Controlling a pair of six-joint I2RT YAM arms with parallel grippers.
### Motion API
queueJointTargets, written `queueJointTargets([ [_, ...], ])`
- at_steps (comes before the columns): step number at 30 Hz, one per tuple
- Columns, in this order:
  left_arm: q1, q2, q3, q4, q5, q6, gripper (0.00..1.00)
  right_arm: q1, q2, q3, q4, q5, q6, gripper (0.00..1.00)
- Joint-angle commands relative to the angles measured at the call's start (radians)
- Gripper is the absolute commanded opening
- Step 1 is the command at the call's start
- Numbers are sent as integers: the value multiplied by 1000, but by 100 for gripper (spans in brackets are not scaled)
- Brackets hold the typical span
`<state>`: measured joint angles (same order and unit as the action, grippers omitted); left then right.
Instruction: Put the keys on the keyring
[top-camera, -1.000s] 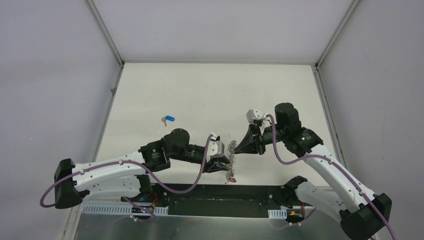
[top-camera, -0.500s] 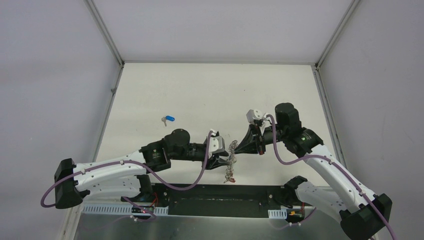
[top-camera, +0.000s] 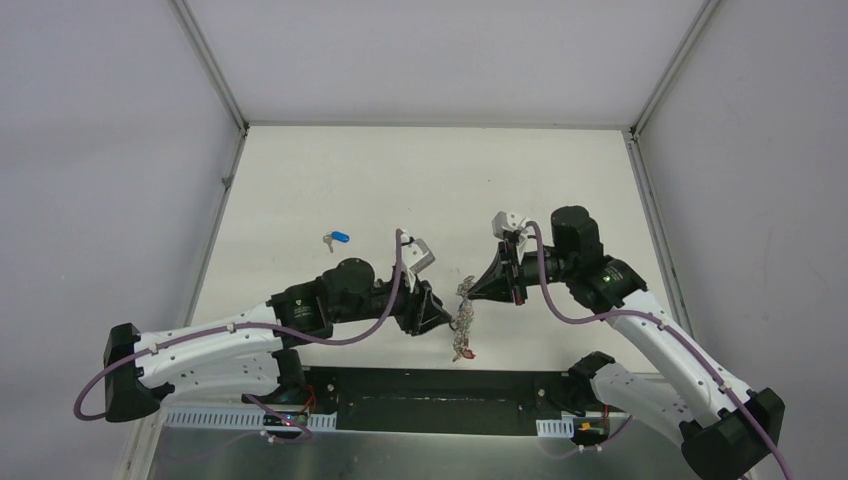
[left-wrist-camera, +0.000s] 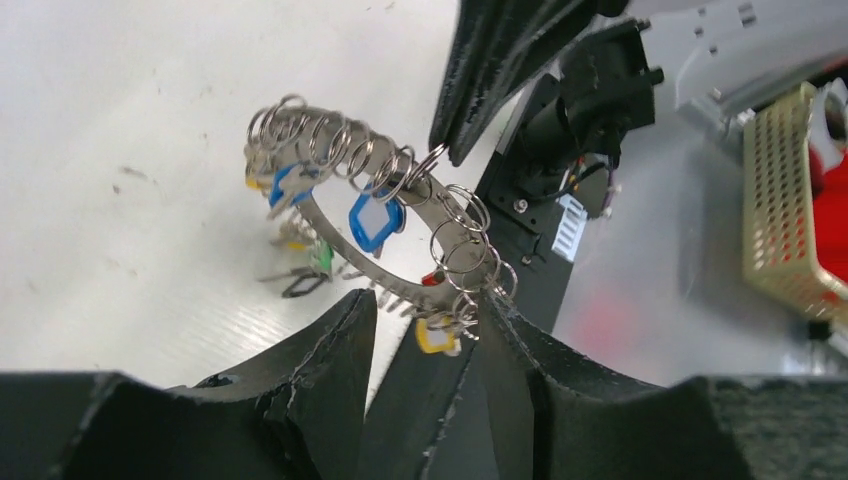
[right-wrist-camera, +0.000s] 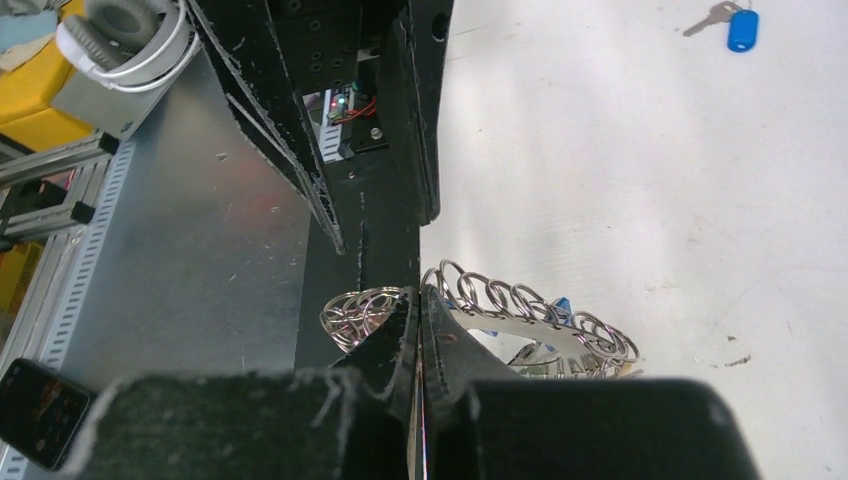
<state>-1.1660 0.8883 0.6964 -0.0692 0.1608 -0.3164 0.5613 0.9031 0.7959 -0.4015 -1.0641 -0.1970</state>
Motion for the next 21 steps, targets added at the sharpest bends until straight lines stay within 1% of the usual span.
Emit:
queueJointTargets([
  [1,-6,7,66,-104,-117,-324,43,6,-25,-9,113,91,105,0],
  [3,-6,28,81,-123,-123,-429,43,6,-24,-13,115,142,128,0],
  [6,-6,76,118,-151,-108,-540,40,6,-23,-19,115,204,163,0],
  [12,-7,139,177,-174,-108,-685,32,8,-13,-27,113,245,194,0],
  [17,-6,159,213,-184,-147,-718,28,10,-10,-27,105,248,194,0],
  [21,-5,162,226,-199,-198,-691,29,10,-12,-27,102,245,194,0],
])
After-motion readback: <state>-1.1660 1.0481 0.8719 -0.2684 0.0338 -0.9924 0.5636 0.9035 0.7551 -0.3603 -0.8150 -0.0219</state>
